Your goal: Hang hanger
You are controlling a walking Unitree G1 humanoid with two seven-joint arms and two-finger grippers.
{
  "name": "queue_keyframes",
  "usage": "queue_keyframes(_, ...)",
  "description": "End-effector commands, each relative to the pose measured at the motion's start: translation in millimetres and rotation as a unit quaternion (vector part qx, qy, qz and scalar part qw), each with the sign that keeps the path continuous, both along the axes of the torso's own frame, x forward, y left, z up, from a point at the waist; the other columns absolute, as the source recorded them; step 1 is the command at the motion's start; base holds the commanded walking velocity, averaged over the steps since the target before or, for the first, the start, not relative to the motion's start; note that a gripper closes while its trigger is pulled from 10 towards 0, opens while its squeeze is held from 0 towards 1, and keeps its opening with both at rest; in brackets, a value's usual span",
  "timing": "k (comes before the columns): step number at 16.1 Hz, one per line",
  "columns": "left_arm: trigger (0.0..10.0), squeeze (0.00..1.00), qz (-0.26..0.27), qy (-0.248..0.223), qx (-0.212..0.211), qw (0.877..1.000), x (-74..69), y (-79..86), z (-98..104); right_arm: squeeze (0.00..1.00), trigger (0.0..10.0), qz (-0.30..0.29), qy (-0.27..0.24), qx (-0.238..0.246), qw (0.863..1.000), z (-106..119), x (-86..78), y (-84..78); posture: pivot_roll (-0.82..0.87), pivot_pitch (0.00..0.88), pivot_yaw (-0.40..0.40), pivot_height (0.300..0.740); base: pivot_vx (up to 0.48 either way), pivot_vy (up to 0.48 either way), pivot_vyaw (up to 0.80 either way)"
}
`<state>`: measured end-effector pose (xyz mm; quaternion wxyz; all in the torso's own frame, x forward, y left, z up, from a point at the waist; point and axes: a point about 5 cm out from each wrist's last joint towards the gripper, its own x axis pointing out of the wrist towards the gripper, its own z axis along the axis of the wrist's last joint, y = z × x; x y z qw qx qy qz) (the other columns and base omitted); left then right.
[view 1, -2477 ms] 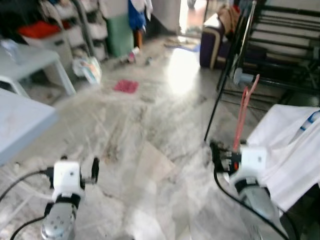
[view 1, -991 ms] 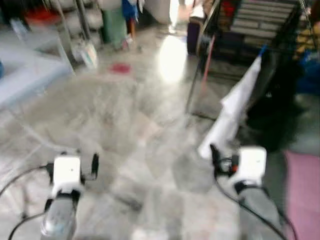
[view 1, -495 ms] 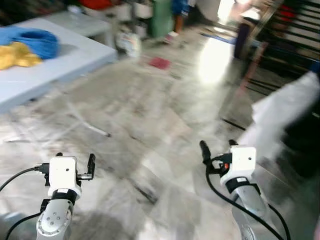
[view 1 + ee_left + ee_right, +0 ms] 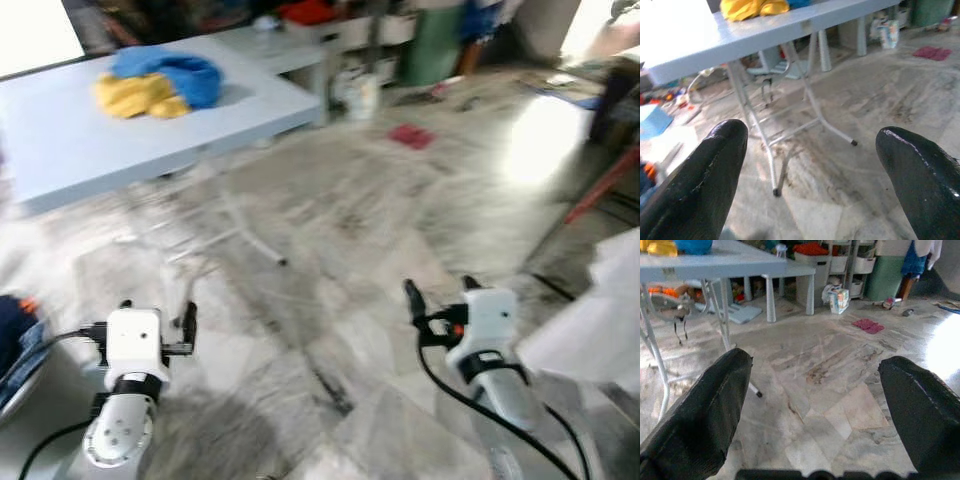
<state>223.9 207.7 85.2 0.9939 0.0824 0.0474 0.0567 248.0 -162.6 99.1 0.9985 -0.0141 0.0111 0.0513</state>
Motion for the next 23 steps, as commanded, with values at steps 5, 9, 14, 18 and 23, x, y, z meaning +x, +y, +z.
queue_keyframes(5,10.0,0.0,0.005,-0.006,0.004,1.0,3.2,2.2,2.9,0.0,10.0,0.003,-0.006,0.008,1.0,2.8,2.0,4.0,0.1,0.034,-0.033,0.74,0.0,0.0,0.8)
queue_keyframes(9,10.0,0.0,-0.005,-0.014,-0.016,1.0,5.7,-1.4,7.2,0.0,10.0,0.003,-0.015,0.021,1.0,6.5,2.7,4.7,0.1,0.037,-0.031,0.74,0.0,0.0,0.8)
queue_keyframes(14,10.0,0.0,-0.016,-0.011,-0.044,0.999,4.5,-3.7,6.8,0.0,10.0,0.006,-0.019,0.028,0.999,8.2,2.8,5.4,0.1,0.04,-0.034,0.74,0.0,0.0,0.26)
queue_keyframes(18,10.0,0.0,-0.036,-0.017,-0.056,0.998,4.2,-7.2,8.5,0.0,10.0,0.011,-0.02,0.03,0.999,8.3,3.2,6.7,0.1,0.04,-0.037,0.74,0.141,0.0,0.31)
queue_keyframes(23,10.0,0.0,-0.047,-0.018,-0.063,0.997,4.3,-9.4,9.2,0.0,10.0,0.013,-0.02,0.028,0.999,8.5,3.5,6.9,0.1,0.041,-0.036,0.74,0.385,0.145,0.0)
